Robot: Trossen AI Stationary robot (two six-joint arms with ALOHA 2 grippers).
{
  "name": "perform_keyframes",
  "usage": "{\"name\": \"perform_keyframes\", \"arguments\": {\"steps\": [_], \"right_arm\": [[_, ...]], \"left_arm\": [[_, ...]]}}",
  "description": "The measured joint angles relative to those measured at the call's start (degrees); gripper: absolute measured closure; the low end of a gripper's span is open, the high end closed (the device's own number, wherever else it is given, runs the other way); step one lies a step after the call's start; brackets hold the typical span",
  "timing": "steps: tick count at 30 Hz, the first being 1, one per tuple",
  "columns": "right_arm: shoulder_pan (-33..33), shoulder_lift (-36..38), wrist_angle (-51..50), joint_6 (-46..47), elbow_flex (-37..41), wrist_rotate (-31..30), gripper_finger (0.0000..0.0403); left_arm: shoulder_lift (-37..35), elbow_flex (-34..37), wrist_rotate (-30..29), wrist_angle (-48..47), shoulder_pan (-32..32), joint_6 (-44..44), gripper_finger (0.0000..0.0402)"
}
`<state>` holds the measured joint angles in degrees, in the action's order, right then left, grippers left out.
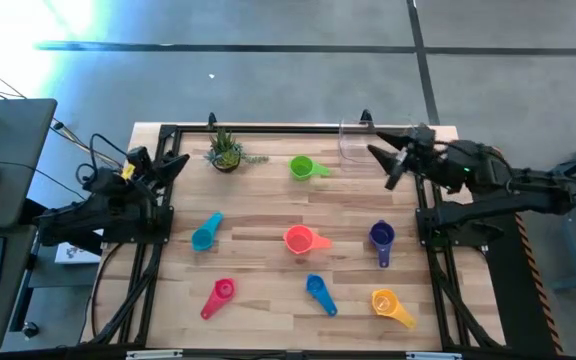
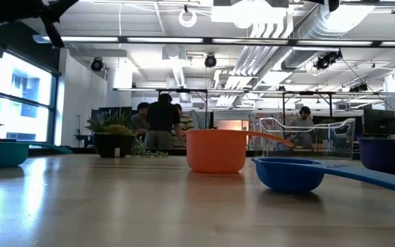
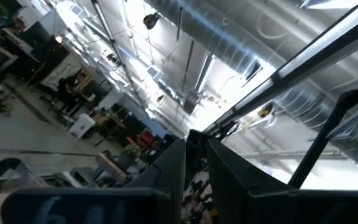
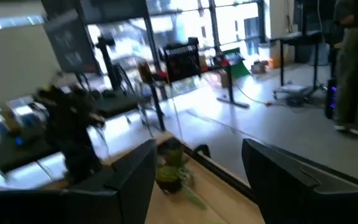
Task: Nest measuring cups in basket
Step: Stack the light green measuring cup on top of the orange measuring cup
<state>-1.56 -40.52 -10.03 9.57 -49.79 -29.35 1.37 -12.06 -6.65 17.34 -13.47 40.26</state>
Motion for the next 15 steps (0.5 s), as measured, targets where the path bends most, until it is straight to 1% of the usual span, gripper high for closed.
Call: {"name": "perform_keyframes", "arguments": {"steps": [5, 8, 11, 15], "right_arm": [[-3.49, -9.3, -12.12, -0.2, -10.35, 2.51, 0.0174], [-6.14, -14.89, -15.83, -1.61, -15.4, 8.12, 0.0174], [-8.59, -20.22, -16.85, -5.0, -19.13, 14.41, 0.0174], [-10.99, -26.87, -18.18, -8.41, -22.98, 20.83, 0.0174]], "left_arm": [[2.98, -6.25, 0.09, -4.59, 0.0, -4.28, 0.0344], [5.81, -10.08, 0.84, -8.95, 0.0, -6.01, 0.0344], [9.39, -13.72, 2.12, -15.17, 0.0, -7.49, 0.0344], [13.86, -17.45, 3.26, -22.7, 0.0, -9.9, 0.0344]]}}
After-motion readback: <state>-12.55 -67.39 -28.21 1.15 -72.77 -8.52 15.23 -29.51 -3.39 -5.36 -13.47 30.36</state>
